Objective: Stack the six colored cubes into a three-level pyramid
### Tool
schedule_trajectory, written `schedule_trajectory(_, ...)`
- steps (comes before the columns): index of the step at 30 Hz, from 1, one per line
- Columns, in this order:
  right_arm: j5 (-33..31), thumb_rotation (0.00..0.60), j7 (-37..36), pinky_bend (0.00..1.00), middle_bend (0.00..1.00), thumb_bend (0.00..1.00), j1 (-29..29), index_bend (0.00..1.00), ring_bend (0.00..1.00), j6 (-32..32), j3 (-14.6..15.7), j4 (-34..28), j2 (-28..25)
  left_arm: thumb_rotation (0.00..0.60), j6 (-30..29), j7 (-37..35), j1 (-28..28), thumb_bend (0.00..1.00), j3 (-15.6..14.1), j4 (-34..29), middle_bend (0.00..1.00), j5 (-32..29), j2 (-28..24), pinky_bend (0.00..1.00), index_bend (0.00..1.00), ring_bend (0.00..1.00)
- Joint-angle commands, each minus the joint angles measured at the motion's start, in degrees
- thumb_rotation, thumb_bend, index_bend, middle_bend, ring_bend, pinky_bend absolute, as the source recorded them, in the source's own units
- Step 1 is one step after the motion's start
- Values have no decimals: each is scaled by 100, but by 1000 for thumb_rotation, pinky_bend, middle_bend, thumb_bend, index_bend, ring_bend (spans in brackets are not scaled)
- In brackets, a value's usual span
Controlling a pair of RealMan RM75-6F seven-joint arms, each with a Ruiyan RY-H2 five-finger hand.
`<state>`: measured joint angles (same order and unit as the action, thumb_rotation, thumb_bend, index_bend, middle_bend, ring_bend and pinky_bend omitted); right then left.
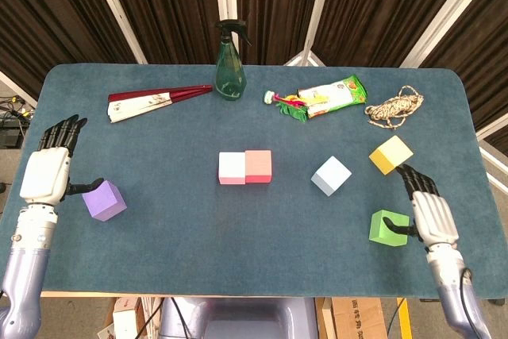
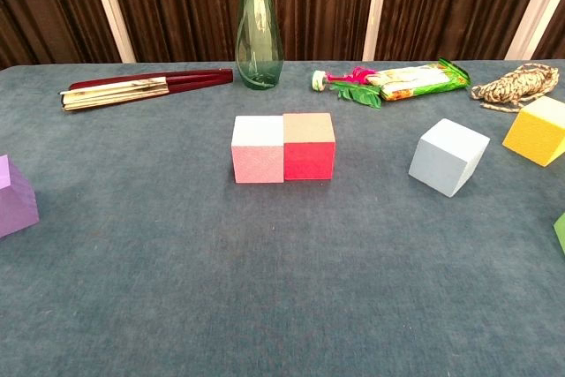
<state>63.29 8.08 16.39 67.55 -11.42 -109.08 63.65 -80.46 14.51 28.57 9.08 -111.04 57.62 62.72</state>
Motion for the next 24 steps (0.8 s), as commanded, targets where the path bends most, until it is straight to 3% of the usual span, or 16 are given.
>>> schedule_trajectory(1,-575,600,603,0,0,257,532,0,0,-381,-290,-222,88,600,88,-109,-45,108,68,-15,4,-5,-77,0,0,0)
schedule_trajectory(11,-2313,600,1484,0,0,256,1665,0,0,-929,-534,-108,776,600,173,-168,-125,107,177,-6,4,35,-86,0,0,0)
schedule_trajectory(24,-3337,600,2086,0,0,257,2492,0,0,-634,-578,794,1797,600,157,-215,-213,108,280,79,4,116,27,0,0,0)
